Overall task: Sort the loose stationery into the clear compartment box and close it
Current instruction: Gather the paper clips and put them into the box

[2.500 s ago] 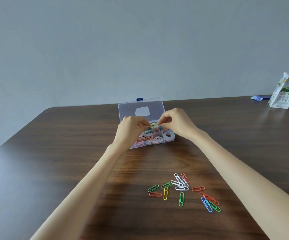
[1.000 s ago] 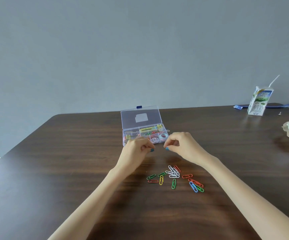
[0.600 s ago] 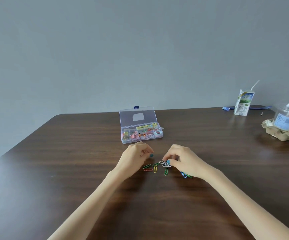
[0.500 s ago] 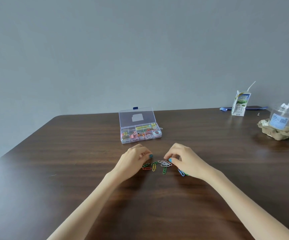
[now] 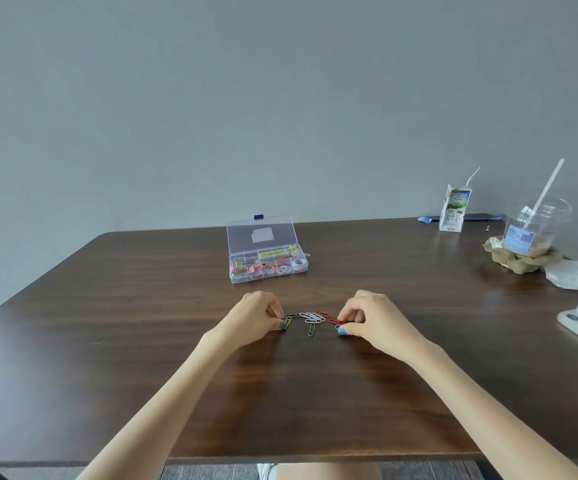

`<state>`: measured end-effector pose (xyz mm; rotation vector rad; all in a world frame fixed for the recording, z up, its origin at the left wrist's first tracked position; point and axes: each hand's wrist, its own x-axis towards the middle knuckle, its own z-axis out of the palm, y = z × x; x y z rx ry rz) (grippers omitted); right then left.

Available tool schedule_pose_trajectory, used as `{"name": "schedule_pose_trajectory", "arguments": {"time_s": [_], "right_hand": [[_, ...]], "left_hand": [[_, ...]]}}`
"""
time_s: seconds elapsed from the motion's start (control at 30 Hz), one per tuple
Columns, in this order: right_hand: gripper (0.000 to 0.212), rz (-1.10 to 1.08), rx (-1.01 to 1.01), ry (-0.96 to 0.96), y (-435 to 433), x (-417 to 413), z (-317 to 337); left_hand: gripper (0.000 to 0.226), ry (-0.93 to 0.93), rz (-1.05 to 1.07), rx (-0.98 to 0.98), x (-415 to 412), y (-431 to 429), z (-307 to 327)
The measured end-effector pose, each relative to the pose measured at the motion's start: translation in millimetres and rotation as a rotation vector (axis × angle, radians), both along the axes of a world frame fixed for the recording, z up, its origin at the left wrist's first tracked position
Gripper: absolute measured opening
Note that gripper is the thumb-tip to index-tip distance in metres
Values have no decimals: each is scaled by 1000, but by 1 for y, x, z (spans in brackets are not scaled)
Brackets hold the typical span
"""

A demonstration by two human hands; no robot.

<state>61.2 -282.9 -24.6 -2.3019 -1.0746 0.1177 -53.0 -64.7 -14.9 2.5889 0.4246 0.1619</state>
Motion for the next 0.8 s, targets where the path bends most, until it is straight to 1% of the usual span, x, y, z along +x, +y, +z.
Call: {"name": "schedule_pose_trajectory", "arguments": {"time_s": [0.07, 0.1, 0.2, 0.3, 0.37, 0.4, 0.43, 0.5, 0.6, 0.67, 0.73, 0.8], "right_hand": [[5, -11, 2, 19, -1, -1, 2], [6, -18, -9, 25, -1, 0, 3], [15, -28, -77, 44, 2, 1, 10], [23, -30, -168, 92, 9, 2, 16], [14, -19, -229, 107, 13, 2, 20], [7, -10, -260, 112, 14, 2, 21], [4, 1, -281, 117, 16, 1, 23], [9, 19, -313, 129, 19, 0, 26], [3, 47, -367, 132, 20, 0, 31], [6, 59, -395, 121, 21, 0, 32], [4, 53, -401, 113, 21, 0, 33], [14, 41, -393, 97, 22, -1, 33]], "left_hand": [[5, 30, -18, -16, 0, 0, 5], [7, 44, -31, -23, 0, 1, 8], [14, 95, -58, -43, -2, 7, 14], [22, 105, -25, -10, -3, 11, 12], [19, 93, -7, -7, -4, 12, 9], [15, 94, -7, -6, -5, 13, 8], [11, 103, -12, -5, -5, 14, 7], [5, 120, -17, -2, -6, 15, 6], [7, 120, -38, 34, -8, 14, 5], [8, 102, -63, 81, -11, 13, 4], [4, 80, -88, 102, -13, 14, 2], [4, 84, -105, 98, -14, 14, 1]]}}
